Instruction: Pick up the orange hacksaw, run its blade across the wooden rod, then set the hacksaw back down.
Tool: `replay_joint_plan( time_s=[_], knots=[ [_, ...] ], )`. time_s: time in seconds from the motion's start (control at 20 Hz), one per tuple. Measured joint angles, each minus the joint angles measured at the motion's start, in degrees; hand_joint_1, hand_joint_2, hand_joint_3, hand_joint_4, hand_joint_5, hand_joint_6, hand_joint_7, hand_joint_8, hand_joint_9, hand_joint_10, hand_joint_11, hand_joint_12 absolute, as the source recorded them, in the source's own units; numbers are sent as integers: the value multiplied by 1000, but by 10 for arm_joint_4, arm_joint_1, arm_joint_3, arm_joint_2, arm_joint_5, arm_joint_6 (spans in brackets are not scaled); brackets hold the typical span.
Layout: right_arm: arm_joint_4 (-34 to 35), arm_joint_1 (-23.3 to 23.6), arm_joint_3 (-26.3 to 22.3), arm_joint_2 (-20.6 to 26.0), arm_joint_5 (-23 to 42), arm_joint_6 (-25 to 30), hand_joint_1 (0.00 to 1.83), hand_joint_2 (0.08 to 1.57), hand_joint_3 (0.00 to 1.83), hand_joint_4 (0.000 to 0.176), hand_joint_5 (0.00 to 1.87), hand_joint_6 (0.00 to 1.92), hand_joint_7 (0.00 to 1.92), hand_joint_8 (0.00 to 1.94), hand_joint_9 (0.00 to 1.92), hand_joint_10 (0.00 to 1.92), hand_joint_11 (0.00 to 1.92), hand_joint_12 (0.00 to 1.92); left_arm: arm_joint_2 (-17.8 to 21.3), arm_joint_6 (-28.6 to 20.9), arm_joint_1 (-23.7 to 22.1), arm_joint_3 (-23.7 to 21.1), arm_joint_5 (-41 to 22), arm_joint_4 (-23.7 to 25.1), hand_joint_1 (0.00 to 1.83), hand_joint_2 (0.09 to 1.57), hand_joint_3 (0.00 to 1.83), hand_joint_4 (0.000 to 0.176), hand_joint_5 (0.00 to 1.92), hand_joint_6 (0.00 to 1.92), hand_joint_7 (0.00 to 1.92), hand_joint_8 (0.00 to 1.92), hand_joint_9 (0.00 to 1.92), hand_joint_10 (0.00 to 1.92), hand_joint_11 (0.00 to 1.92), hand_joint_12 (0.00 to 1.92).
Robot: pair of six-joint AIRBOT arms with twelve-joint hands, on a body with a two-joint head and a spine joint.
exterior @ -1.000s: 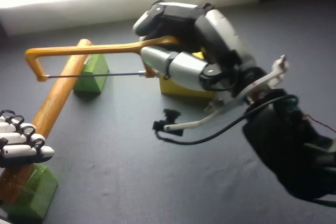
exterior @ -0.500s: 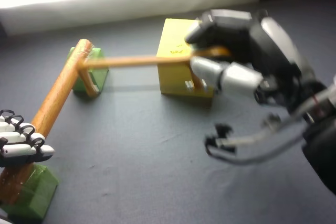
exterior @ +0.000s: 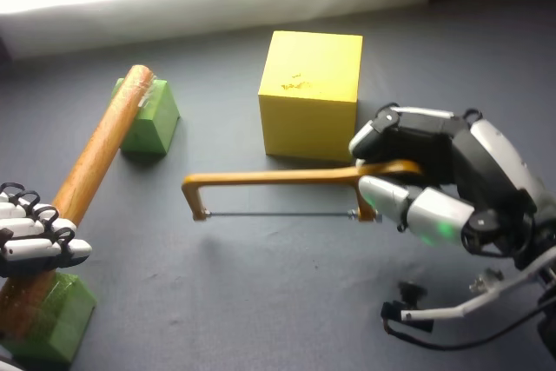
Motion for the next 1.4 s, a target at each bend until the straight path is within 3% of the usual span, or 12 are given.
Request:
replay_joint_plan(
  time_s=[0.05, 0.1, 0.15, 0.3, 0.35, 0.45, 0.75, 0.8, 0.85, 0.95, 1.1, 1.4],
  knots=[
    [3, -6, 0, -5, 10, 2, 1464, 1132, 0, 0, 776, 1013, 882, 1052, 987, 1090, 889, 1537, 0, 0, 0, 0, 0, 0, 142, 1099, 3, 0, 31, 0, 35, 0, 20, 0, 0, 228],
    [1, -10, 0, -8, 20, 5, 1482, 1125, 0, 0, 789, 981, 893, 1015, 995, 1058, 881, 1592, 0, 0, 0, 0, 0, 0, 148, 1092, 0, 0, 45, 4, 44, 2, 29, 3, 0, 254],
    [-2, -15, 0, -12, 33, 8, 1395, 1139, 4, 0, 777, 1068, 889, 1079, 995, 1175, 922, 1361, 0, 0, 0, 0, 0, 0, 148, 1093, 0, 0, 54, 7, 52, 5, 35, 5, 0, 259],
    [-1, -38, 0, -22, 66, 14, 1369, 1162, 0, 0, 718, 1158, 852, 1152, 991, 1207, 971, 1183, -1, 0, 0, 0, 0, 0, 126, 1092, 0, 0, 39, 2, 38, 2, 17, 1, 0, 197],
    [0, -46, -2, -22, 73, 19, 1463, 1139, 0, 0, 739, 1058, 861, 1074, 1000, 1072, 888, 1526, -1, 0, 0, 0, 0, 0, 137, 1089, 0, 0, 43, 3, 42, 3, 18, 2, 0, 199],
    [0, -59, -5, -22, 87, 19, 1485, 1138, 1, 0, 740, 1037, 854, 1076, 988, 1061, 851, 1624, -1, 0, -1, 0, -1, 0, 140, 1091, 0, 0, 45, 2, 44, 2, 17, 1, 0, 191],
    [-1, -96, -24, -20, 109, 20, 1486, 1186, 4, 0, 563, 1237, 792, 1193, 905, 1208, 740, 1732, -1, 0, -1, 0, -1, 0, 172, 1092, 2, 0, 52, 1, 51, 1, 42, 3, 0, 278],
    [-2, -97, -26, -20, 110, 20, 1209, 1258, 1, 0, 609, 1405, 761, 1382, 719, 976, 585, 1413, -1, 0, -1, 0, -1, 0, 156, 1086, 0, 0, 52, 0, 50, 0, 29, 1, 0, 249],
    [-3, -97, -26, -20, 111, 20, 1169, 1206, 0, 0, 515, 657, 554, 728, 590, 769, 438, 1342, -1, 0, -1, 0, -1, 0, 134, 1093, 3, 0, 37, 0, 32, 0, 18, 0, 0, 241],
    [-10, -97, -29, -20, 111, 20, 1138, 1160, 0, 0, 529, 95, 552, 109, 526, 342, 256, 1273, -1, 0, -1, 0, -1, 0, 171, 1083, 0, 0, 50, 6, 45, 5, 28, 4, 0, 248],
    [-9, -97, -33, -19, 116, 22, 1074, 1072, 0, 0, 481, 1, 421, 0, 413, 29, 43, 1160, -1, 0, -2, 0, -2, 0, 163, 1089, 0, 0, 43, 2, 33, 1, 22, 3, 0, 197],
    [-10, -103, -36, -14, 117, 22, 917, 969, 0, 0, 247, 0, 235, 0, 168, 0, 0, 708, -1, 1, -2, 0, -3, 0, 148, 1107, 3, 0, 48, 7, 29, 2, 16, 1, 0, 155]
  ],
)
